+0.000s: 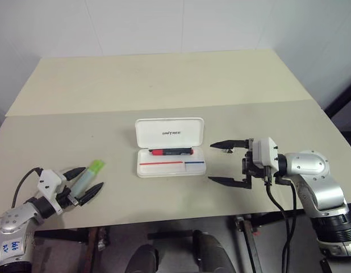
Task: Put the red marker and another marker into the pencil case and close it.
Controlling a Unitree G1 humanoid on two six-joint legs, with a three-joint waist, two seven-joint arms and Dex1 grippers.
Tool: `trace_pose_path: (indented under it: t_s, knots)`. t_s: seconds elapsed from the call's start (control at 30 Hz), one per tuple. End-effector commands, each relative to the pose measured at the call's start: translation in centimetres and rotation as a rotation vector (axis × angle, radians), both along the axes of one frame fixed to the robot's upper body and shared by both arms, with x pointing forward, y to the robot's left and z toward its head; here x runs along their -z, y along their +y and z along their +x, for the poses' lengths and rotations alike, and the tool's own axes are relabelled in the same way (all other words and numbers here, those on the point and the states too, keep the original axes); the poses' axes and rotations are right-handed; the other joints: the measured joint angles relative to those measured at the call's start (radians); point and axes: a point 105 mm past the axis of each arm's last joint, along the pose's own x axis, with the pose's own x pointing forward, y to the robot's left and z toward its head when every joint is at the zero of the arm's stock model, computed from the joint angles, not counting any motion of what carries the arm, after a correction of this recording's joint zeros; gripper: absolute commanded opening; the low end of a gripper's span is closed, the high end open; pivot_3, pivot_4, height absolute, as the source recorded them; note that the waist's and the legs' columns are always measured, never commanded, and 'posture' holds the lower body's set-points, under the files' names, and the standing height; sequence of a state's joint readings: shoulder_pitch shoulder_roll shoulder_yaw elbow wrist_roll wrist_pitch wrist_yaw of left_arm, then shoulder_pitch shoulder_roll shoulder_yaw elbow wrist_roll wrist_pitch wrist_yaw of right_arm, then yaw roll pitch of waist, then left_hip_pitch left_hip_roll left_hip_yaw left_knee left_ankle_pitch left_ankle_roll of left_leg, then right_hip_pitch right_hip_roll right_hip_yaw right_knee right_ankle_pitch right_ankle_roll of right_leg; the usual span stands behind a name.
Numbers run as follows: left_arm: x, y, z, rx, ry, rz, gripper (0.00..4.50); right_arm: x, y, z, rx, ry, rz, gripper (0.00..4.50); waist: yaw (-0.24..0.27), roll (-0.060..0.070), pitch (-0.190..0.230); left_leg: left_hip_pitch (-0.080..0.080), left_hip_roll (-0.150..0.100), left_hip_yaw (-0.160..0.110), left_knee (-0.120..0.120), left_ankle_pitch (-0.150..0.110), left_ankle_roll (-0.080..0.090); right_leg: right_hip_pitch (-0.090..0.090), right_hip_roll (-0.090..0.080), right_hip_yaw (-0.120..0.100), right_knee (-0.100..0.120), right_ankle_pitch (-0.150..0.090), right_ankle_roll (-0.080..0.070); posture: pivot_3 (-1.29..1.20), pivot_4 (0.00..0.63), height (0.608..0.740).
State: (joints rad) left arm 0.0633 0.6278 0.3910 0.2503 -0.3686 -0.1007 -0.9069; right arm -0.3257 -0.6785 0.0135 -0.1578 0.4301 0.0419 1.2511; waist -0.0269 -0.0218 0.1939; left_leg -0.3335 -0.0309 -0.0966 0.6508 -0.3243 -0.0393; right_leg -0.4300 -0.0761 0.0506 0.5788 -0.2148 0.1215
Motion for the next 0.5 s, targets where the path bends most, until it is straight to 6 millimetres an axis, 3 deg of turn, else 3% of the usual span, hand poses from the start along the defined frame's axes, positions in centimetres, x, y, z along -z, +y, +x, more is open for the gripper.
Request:
trace_pose_path:
  t_s: [0.03,0.2,0.23,0.3,0.5]
  knots:
    - [0.8,0.8,0.1,-0.056,0.018,-0.003,4.50,-1.5,-0.2,-1.0,-0.040,-0.064,0.015,4.47,0.000,0.000,0.000,0.000,0.000,0.000,0.000,0.000,0.000,0.000,0.000,0.000,0.000,0.000,0.000,0.00,0.150,0.740]
    - [2.7,0.3,0.2,-0.074,0.094,-0.033,4.50,-1.3,0.1,-1.5,-0.062,-0.056,0.003,4.47,0.000,0.001,-0.001,0.002,0.000,0.000,0.000,0.000,0.000,0.003,0.000,0.000,0.002,-0.001,-0.002,0.00,0.150,0.740]
    - [2.9,0.3,0.3,-0.089,0.104,-0.050,4.32,-1.3,0.2,-1.5,-0.061,-0.059,0.005,4.49,0.000,0.002,-0.001,0.002,0.000,0.000,0.000,0.000,0.000,0.004,0.000,0.000,0.002,-0.002,-0.003,0.00,0.150,0.740]
    - [2.9,0.3,0.3,-0.104,0.105,-0.077,3.95,-1.4,0.2,-1.5,-0.057,-0.065,0.010,4.50,0.001,0.004,-0.003,0.003,0.000,0.000,0.001,0.001,0.001,0.007,0.000,0.000,0.001,-0.003,-0.006,0.00,0.150,0.740]
    - [2.9,0.4,0.2,-0.110,0.118,-0.092,1.95,-1.5,0.1,-1.3,-0.048,-0.072,0.011,4.50,-0.004,0.008,-0.003,0.015,0.003,0.000,-0.001,0.000,0.001,0.021,0.003,0.000,-0.009,-0.010,-0.009,0.00,0.150,0.740]
